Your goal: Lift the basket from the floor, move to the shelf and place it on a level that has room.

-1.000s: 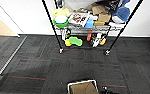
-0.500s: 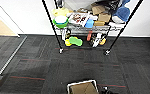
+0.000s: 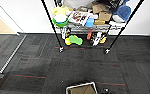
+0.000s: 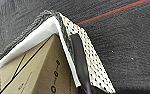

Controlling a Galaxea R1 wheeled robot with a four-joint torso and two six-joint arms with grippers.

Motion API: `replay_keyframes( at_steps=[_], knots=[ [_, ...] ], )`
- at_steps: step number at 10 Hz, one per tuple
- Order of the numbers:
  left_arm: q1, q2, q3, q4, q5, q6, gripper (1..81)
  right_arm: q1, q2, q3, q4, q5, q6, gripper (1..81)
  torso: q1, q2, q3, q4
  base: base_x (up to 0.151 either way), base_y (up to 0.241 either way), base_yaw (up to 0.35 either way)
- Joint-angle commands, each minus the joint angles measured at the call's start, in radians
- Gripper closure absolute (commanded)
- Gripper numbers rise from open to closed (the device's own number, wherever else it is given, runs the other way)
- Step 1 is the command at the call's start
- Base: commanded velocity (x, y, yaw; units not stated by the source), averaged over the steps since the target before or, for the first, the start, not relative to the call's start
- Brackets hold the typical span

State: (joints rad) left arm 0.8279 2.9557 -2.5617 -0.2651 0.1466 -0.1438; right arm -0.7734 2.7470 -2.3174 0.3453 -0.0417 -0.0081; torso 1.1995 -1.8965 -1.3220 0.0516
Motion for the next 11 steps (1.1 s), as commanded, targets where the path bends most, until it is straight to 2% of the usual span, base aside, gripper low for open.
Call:
replay_keyframes(
  at_steps=[1,3,5,7,9,11],
  knots=[
    [-0.085,-0.070,0.140,-0.014,0.085,-0.008,81.1,0.021,-0.073,0.083,0.098,-0.007,0.031,81.1,-0.061,0.095,0.000,0.000,0.000,0.000,0.000],
    [-0.089,-0.064,0.130,-0.016,0.085,-0.008,81.1,0.004,-0.074,0.087,0.109,-0.006,0.031,81.1,-0.111,0.172,0.000,0.000,0.000,0.000,0.000],
    [-0.112,-0.038,0.051,-0.026,0.087,-0.019,81.1,0.002,-0.073,0.096,0.124,-0.006,0.033,81.1,-0.157,0.245,0.000,0.000,0.000,0.000,0.000],
    [-0.128,-0.029,0.032,-0.039,0.140,-0.022,81.1,0.004,-0.073,0.096,0.133,-0.006,0.033,81.1,-0.200,0.313,0.000,0.000,0.000,0.000,0.000],
    [-0.132,-0.018,0.023,-0.029,0.145,-0.022,81.1,0.018,-0.065,0.084,0.133,-0.006,0.031,81.1,-0.244,0.381,0.000,0.000,0.000,0.000,0.000],
    [-0.189,-0.026,0.000,-0.049,0.163,-0.023,81.1,0.067,-0.066,0.083,0.133,-0.007,0.030,81.1,-0.288,0.449,0.000,0.000,0.000,0.000,0.000]
  ],
)
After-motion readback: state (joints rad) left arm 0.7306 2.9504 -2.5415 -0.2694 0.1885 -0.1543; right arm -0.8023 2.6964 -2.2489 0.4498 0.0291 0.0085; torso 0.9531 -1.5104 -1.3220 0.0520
